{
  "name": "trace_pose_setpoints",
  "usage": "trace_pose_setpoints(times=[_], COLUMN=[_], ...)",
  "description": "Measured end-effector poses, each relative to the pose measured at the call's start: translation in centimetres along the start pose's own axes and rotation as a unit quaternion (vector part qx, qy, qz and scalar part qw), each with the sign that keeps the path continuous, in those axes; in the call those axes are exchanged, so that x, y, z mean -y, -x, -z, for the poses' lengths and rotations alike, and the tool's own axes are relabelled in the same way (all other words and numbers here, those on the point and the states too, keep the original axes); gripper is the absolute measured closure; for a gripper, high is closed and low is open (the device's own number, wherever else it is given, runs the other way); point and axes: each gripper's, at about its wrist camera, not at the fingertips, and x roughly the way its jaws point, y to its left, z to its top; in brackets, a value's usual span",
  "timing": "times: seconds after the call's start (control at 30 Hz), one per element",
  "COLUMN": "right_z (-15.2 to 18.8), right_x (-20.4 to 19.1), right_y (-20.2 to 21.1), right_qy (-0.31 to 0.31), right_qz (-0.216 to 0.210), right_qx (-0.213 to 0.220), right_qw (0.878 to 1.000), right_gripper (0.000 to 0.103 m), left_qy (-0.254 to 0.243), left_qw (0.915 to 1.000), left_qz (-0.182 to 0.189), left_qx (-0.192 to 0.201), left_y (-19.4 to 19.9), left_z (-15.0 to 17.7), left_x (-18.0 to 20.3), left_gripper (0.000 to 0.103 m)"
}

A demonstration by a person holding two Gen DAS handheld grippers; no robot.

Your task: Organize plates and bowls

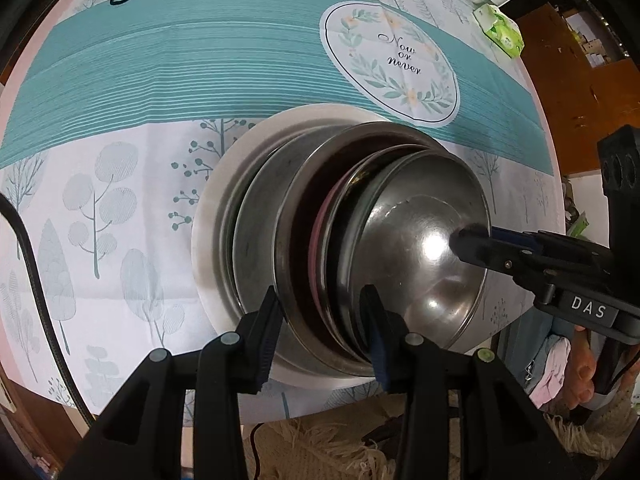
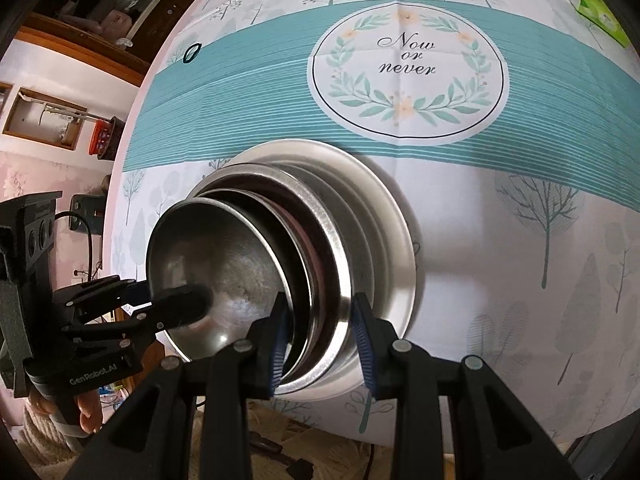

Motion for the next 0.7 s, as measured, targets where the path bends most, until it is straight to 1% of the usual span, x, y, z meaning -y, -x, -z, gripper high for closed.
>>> trace_pose_setpoints(times=[0.13,0.27,0.3,0.37,0.47,0.53,0.63,0.7], right_z=[-0.2,-0.3,-0.3,-0.3,-0.1,0.0,0.4,0.7], right_x=[-0.1,-0.4,-0.7,-0.9,-1.1,-1.2,-1.1,-1.1], right_y=[-0.2,-0.3,-0.3,-0.3,-0.1,0.1,0.6,1.0], right_qy=[-0.004,-0.004,-0.003,-0.002,0.000,0.002,0.000,-0.002], right_qz=[-0.004,0.004,0.007,0.013,0.024,0.027,0.025,0.022], right_qx=[-0.001,0.003,0.004,0.008,0.021,0.027,0.041,0.050], right_qw=[1.000,1.000,1.000,1.000,0.999,0.999,0.999,0.999], right_gripper=[0.072,0.072,0.072,0.072,0.072,0.071,0.070,0.069], left_qy=[0.001,-0.017,-0.025,-0.037,-0.052,-0.062,-0.072,-0.071], left_qw=[1.0000,0.9999,0.9997,0.9992,0.9985,0.9977,0.9965,0.9962], left_qz=[0.005,-0.002,-0.007,-0.013,-0.012,-0.016,-0.022,-0.022], left_qx=[-0.002,-0.001,0.000,0.003,0.014,0.021,0.037,0.044], left_y=[-0.2,-0.2,-0.2,-0.1,0.3,0.7,1.3,1.7], left_z=[0.0,0.2,0.3,0.4,0.6,0.6,0.8,0.9], left_x=[-0.2,0.1,0.3,0.7,1.1,1.3,1.5,1.5], left_gripper=[0.063,0.061,0.056,0.042,0.036,0.029,0.023,0.022])
